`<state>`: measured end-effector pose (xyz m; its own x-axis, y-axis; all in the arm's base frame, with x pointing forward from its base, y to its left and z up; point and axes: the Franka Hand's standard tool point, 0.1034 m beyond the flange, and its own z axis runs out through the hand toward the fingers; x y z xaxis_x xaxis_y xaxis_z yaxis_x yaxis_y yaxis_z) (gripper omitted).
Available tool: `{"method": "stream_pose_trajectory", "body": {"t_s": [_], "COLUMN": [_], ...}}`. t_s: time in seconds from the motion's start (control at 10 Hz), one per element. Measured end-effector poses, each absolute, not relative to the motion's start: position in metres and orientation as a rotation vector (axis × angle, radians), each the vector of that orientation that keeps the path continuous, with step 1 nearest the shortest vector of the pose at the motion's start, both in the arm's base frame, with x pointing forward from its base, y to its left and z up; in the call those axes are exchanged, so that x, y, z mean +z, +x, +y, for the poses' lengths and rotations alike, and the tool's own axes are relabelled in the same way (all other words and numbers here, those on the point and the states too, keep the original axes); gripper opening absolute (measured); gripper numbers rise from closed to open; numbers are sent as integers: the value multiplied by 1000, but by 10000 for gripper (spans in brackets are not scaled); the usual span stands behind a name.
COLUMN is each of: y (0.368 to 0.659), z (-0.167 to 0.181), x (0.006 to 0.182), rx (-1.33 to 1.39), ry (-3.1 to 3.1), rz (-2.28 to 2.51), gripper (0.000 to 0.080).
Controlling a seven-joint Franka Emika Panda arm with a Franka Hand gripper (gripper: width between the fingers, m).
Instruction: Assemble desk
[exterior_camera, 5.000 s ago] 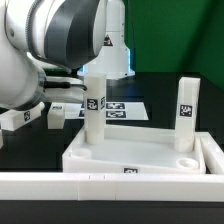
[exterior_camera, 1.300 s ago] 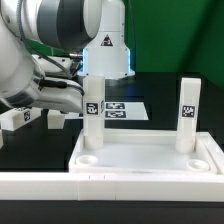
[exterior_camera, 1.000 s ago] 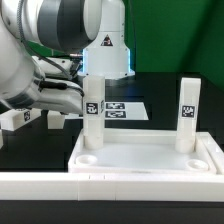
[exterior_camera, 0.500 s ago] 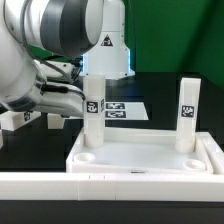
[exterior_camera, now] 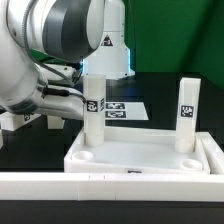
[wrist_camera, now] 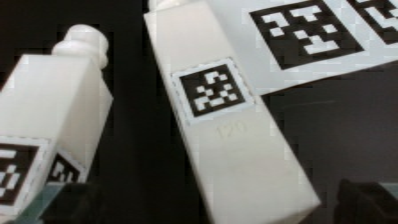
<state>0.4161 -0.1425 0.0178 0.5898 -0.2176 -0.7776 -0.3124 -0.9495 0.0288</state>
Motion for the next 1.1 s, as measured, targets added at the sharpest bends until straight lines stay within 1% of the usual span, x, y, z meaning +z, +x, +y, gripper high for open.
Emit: {"method": "stream_pose_trajectory", "body": {"t_s": [0.4, 0.5, 0.6, 0.7, 0.8, 1.1], "y": [411, 410, 410, 410, 410, 411], "z": [-141, -141, -141, -141, -142, -145], "x": [11, 10, 10, 10, 10, 11], "rx": [1322, 1324, 1324, 1324, 1324, 1315], "ry": [-2692, -2691, -2691, -2691, -2690, -2691], "rz": [451, 452, 452, 451, 451, 438], "gripper": [649, 548, 412, 412, 288, 288]}}
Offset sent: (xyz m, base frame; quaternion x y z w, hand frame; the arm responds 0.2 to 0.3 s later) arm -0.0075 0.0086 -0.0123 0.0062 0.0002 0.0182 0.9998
